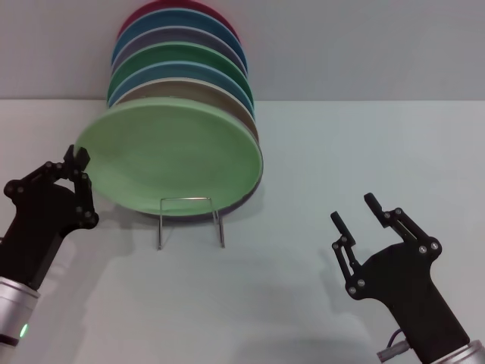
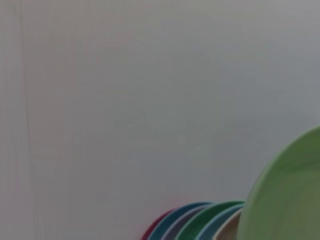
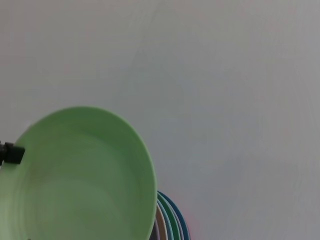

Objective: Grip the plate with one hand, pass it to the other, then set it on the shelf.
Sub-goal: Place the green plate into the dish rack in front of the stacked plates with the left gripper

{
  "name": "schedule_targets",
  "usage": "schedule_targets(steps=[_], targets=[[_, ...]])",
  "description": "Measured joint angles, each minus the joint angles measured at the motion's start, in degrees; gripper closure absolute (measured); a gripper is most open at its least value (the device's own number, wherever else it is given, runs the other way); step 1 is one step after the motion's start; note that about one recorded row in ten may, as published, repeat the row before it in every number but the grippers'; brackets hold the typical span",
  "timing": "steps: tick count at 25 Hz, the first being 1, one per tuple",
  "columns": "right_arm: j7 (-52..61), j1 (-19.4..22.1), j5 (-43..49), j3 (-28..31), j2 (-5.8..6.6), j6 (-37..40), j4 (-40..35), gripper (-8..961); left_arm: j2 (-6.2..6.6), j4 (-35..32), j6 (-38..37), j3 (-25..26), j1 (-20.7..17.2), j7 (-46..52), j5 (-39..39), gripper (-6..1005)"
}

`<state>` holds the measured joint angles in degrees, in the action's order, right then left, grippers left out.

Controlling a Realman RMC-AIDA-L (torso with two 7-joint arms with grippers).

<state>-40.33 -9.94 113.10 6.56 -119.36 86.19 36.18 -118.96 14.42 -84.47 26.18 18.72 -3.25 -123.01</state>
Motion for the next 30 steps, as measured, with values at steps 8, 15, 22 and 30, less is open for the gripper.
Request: schedule_targets(steps=[8, 15, 22, 30], targets=[[0.0, -0.5, 0.0, 0.4, 0.01, -0.6, -0.1, 549, -0.17, 0.7, 2.5, -0.7, -0.3, -0.1, 0.1, 935], [0.4, -0.7, 0.0, 0.9, 0.02, -1.1, -0.3, 549, -0.15, 1.3, 4.6, -1.2, -0.3, -0.1, 0.1, 930], [1.0, -1.0, 0.0, 0.9, 0.09, -1.3, -0.3, 549, -0.13, 1.9, 6.1, -1.3, -0.7, -0.1, 0.1, 926], [1.1, -1.2, 0.0, 1.0, 0.09, -1.9, -0.4, 549, -0.07, 1.8, 3.7, -2.0, -2.1, 0.4, 0.1, 854]])
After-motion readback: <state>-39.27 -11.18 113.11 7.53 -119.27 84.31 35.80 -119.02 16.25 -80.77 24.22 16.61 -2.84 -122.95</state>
